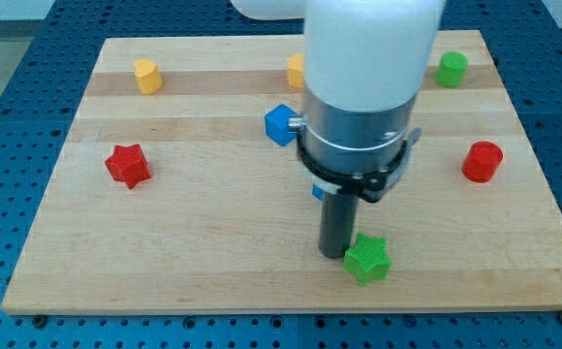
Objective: Move green star towards bottom right of the board
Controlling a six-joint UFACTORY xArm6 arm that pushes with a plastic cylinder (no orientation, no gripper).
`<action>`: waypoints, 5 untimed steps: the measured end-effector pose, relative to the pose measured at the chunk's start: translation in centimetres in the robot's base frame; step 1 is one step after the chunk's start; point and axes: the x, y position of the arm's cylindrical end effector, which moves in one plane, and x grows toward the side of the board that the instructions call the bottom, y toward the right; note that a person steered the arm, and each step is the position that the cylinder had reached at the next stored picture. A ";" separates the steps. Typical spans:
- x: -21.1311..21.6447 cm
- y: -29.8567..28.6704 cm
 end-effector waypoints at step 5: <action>1.6 1.3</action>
